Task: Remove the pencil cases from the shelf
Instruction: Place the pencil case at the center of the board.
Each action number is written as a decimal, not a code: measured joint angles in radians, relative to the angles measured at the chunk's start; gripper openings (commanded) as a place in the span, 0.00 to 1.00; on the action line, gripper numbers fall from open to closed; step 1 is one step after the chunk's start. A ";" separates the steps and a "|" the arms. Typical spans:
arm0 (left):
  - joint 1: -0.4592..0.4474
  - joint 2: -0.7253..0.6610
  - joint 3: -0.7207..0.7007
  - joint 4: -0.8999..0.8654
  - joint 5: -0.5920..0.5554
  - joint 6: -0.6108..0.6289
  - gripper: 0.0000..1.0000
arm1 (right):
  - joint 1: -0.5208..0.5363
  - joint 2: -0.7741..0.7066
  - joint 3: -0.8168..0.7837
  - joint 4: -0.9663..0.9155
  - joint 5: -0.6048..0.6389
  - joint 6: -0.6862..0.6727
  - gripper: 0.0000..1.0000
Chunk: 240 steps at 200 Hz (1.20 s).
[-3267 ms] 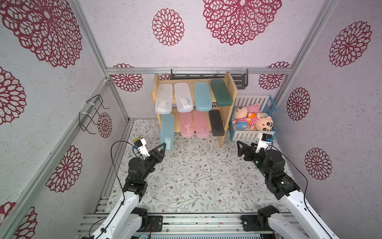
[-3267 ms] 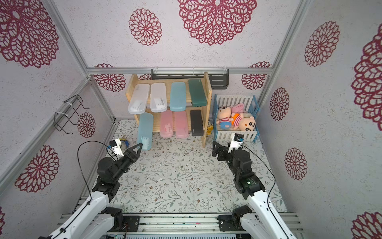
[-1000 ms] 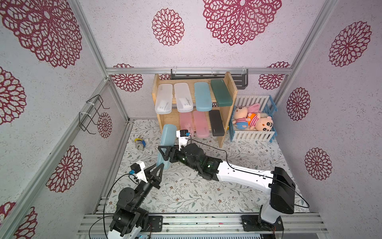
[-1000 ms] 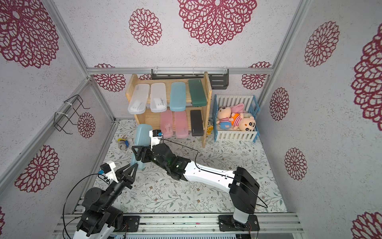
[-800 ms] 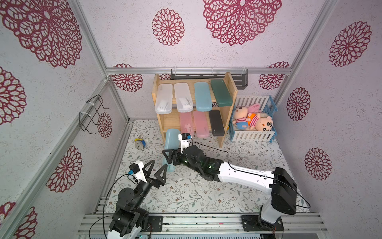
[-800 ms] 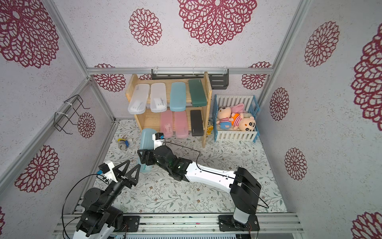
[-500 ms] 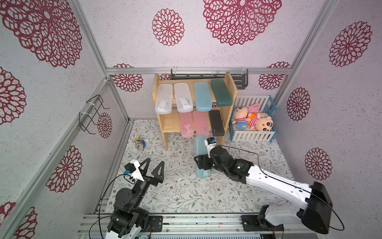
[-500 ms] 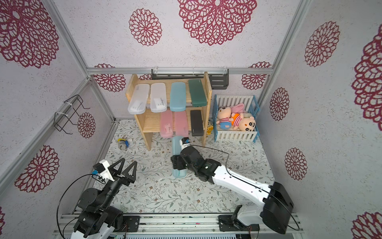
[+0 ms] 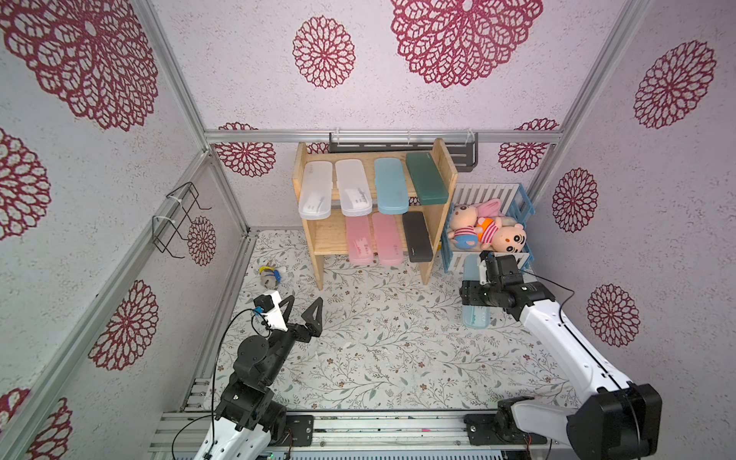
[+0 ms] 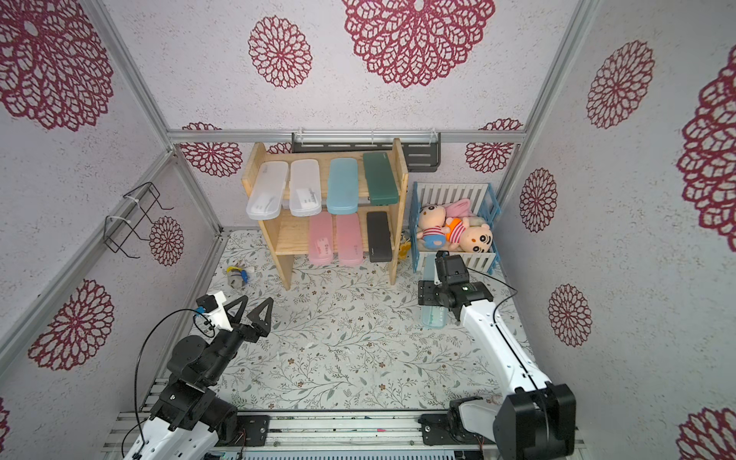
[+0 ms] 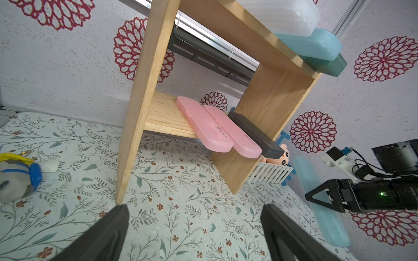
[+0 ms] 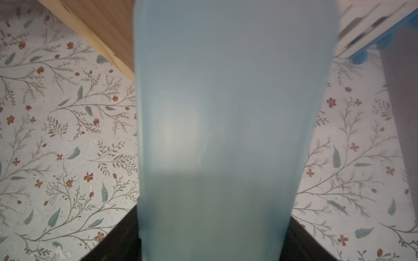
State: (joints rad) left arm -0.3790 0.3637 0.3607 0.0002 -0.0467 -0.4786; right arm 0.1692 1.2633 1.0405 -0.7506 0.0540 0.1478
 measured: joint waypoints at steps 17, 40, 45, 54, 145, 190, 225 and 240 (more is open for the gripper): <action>0.000 0.015 0.000 0.013 0.000 0.006 0.97 | -0.005 0.039 0.001 -0.026 -0.007 -0.034 0.58; 0.000 0.018 -0.003 0.026 0.000 0.005 0.97 | -0.034 0.069 0.024 -0.051 -0.010 -0.085 0.61; 0.000 0.017 -0.007 0.036 0.000 0.003 0.97 | -0.041 0.074 0.031 -0.053 -0.010 -0.097 0.61; 0.000 0.016 -0.019 0.058 0.000 -0.002 0.97 | -0.056 0.089 0.040 -0.051 -0.010 -0.112 0.60; 0.000 0.070 -0.072 0.117 0.001 -0.008 0.97 | -0.164 0.235 -0.098 0.085 -0.145 -0.141 0.61; 0.000 0.084 -0.072 0.128 0.003 -0.008 0.97 | -0.169 0.321 -0.130 0.116 -0.160 -0.158 0.67; 0.000 0.089 -0.072 0.136 0.003 -0.008 0.97 | -0.169 0.334 -0.130 0.120 -0.160 -0.167 0.85; 0.000 0.093 -0.072 0.142 0.003 -0.009 0.97 | -0.170 0.335 -0.130 0.122 -0.160 -0.171 0.91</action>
State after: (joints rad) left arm -0.3790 0.4568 0.2890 0.1417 -0.0441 -0.4877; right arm -0.0006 1.5982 0.9108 -0.6289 -0.1059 -0.0231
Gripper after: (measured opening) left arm 0.973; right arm 0.874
